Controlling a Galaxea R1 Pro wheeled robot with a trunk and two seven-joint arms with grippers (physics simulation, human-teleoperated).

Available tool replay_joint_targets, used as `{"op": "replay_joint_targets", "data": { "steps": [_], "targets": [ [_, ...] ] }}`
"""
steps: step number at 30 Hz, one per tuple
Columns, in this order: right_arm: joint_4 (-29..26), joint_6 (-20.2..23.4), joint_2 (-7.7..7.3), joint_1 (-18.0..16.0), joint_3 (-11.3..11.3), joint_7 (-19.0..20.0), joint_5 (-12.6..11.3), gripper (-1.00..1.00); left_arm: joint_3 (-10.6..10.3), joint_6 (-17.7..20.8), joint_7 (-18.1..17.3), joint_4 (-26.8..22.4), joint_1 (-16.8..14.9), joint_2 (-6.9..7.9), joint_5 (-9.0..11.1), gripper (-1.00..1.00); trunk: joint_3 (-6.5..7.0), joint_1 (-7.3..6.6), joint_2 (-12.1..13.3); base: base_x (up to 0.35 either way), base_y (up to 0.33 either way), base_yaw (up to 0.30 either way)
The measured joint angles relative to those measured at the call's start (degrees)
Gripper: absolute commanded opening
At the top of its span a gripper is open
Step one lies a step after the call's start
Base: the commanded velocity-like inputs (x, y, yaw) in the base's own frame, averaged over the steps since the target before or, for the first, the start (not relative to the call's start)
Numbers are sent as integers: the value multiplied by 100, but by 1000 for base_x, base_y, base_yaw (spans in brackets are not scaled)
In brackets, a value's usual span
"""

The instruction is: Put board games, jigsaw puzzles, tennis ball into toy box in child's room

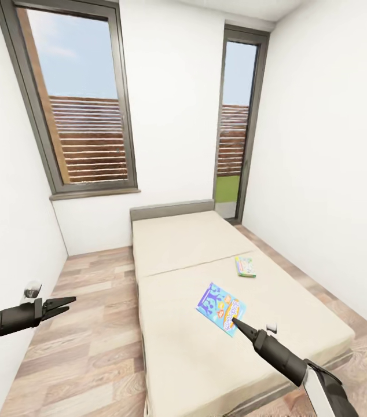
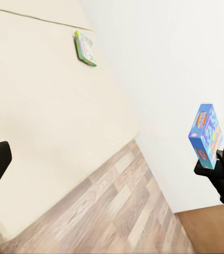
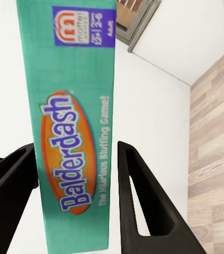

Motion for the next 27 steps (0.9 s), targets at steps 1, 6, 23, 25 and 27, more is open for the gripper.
{"op": "replay_joint_targets", "data": {
  "steps": [1, 6, 23, 25, 27],
  "targets": [
    [1, 1, 0, 2, 0, 0, 1, -100, -1, 0, 0, 0, 0, 0, 0, 100, 18, -22, 40, 0, 0, -281],
    [-6, 4, 0, 2, 0, -1, 0, -100, 1, 0, 0, 0, 0, 6, 0, 100, 108, -132, 241, 0, 0, -281],
    [-7, 4, -51, 17, 0, 8, -7, -100, 0, 0, 0, 0, 0, 0, 0, 100, 414, -506, 924, 0, 0, -281],
    [-7, 4, -57, 17, 0, 11, -7, -100, -1, 0, 0, 0, 0, 0, 0, 100, 450, -550, 1005, 0, 0, -281],
    [-7, 4, -65, 18, 0, 18, -8, -100, -1, 0, 0, 0, 0, 0, 0, 100, 486, -594, 1085, 0, 0, -281]
  ]
}}
